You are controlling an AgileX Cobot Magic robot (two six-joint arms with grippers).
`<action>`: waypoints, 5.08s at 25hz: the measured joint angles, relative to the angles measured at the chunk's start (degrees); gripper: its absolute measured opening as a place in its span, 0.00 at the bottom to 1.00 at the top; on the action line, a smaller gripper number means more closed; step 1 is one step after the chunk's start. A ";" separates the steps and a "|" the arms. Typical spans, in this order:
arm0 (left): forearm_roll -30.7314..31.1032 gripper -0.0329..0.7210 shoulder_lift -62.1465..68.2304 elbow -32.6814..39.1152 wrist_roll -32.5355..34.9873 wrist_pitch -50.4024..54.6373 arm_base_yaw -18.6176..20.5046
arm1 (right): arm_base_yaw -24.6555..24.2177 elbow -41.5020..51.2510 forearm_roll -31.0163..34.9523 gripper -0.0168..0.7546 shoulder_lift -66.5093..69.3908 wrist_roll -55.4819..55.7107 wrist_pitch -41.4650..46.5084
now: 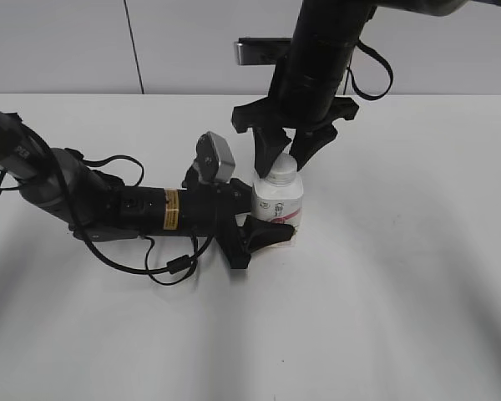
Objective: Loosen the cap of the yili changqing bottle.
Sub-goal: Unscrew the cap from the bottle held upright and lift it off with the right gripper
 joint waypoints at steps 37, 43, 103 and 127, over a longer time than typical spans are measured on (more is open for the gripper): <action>0.76 0.59 0.00 0.00 0.11 0.06 0.00 | 0.00 -0.16 0.91 0.53 0.00 -73.76 0.28; 0.76 0.59 0.00 0.00 0.11 0.06 0.00 | 0.00 -0.16 1.02 0.53 0.00 -73.76 0.28; 1.21 0.58 0.00 0.00 0.11 -0.21 0.00 | 0.00 0.42 1.03 0.78 -2.82 15.11 0.04; 1.21 0.58 0.00 0.00 0.11 -0.21 0.00 | 0.00 2.65 0.59 0.78 -1.73 17.23 0.04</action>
